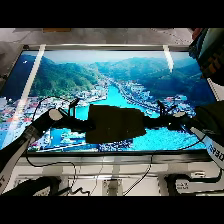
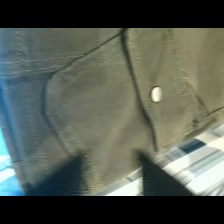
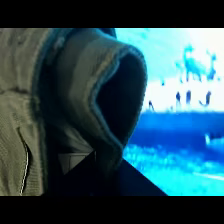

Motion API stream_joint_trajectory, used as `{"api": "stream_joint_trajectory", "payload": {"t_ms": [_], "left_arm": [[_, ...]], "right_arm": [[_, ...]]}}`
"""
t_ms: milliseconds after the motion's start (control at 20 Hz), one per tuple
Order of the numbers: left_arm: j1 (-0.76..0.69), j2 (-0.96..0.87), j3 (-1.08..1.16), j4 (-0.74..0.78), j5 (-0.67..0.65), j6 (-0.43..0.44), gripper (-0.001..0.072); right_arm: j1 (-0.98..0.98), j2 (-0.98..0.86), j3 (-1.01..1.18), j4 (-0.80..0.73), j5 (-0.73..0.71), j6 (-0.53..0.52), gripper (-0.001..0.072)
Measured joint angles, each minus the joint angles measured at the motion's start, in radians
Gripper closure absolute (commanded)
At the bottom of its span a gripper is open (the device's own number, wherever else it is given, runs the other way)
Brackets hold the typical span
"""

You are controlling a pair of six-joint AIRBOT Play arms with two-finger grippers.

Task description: Fold the clothes and pants, and hang the long-sleeved shirts on hangers.

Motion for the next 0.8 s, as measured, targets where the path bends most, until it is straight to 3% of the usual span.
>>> {"api": "stream_joint_trajectory", "payload": {"t_ms": [450, 800], "left_arm": [[0.056, 0.045, 0.032, 0.036, -0.014, 0.036, 0.0661], [0.061, 0.079, 0.035, 0.038, -0.022, 0.04, 0.0661]], "right_arm": [[-0.265, 0.122, 0.275, 0.264, 0.315, 0.0, 0.0686], [-0.684, 0.227, 0.552, 0.491, 0.414, 0.129, 0.0684]]}}
